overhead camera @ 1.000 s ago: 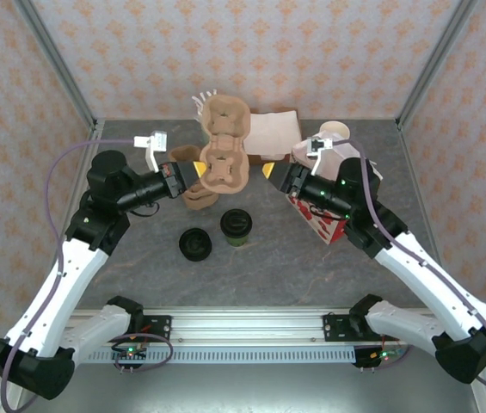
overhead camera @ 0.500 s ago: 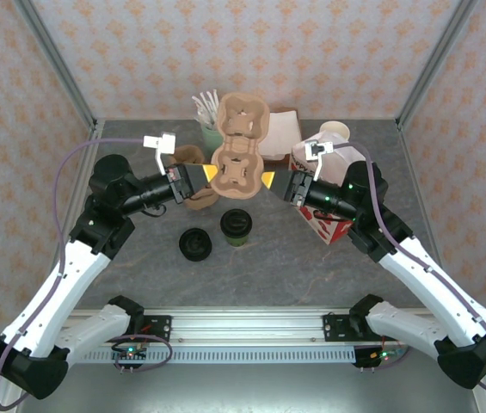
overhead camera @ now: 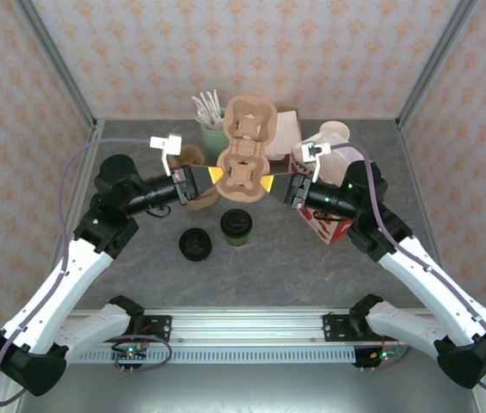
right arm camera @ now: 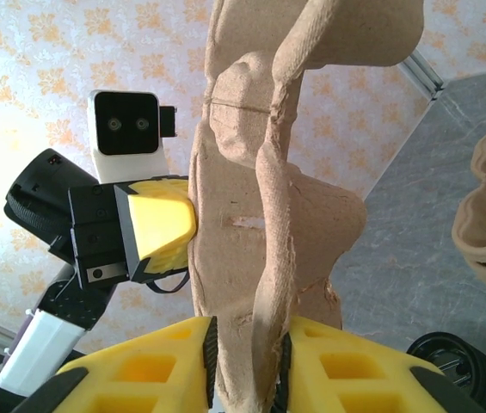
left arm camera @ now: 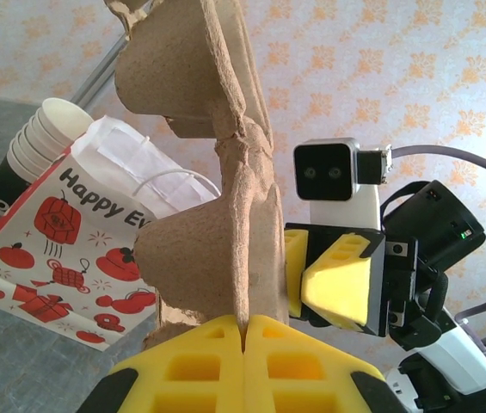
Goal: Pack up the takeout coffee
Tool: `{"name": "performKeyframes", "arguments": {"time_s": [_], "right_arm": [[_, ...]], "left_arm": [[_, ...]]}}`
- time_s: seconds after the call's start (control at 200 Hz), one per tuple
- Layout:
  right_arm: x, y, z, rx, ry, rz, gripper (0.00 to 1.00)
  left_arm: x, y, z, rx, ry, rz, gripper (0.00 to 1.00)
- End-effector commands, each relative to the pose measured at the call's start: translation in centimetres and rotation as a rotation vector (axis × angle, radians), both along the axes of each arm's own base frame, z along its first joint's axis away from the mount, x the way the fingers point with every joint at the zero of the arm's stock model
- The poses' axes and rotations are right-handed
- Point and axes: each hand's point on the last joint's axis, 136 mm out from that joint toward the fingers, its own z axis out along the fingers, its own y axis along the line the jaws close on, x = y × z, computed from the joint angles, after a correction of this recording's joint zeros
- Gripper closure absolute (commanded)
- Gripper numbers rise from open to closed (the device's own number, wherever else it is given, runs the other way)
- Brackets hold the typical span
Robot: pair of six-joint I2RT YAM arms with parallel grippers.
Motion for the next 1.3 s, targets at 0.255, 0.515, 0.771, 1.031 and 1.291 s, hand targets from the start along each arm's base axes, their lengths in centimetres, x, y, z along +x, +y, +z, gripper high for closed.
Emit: {"name": "performKeyframes", "arguments": {"time_s": [0.255,0.515,0.771,1.031,1.291], "right_arm": [[-0.6,-0.9,1.5,-0.028,-0.062,-0.026,1.0],[-0.5,-2.0,-1.3,-0.25,0.026,-0.081,1.0],[-2.3,-0.8,-3.4,-0.415,0.133,0.016,1.0],[-4.2,-0.1,-3.9,-0.467,0.142,0.097,1.0],[-5.2,0.0,-4.5,-0.471,0.155,0.149,1.0]], "left_arm": [[-0.3,0.5,0.8,0.111,-0.085,0.042,0.57],[-2.3,1.7,2.2,0.518,-0.386,0.096,0.36],[-2.6,0.3,2.2,0.769,-0.607,-0.025,0.32],[-2.8,-1.8,-1.7,0.918,-0.67,-0.252,0.34],[-2.2,-2.9,-4.3,0.961,-0.674,-0.318,0.35]]}}
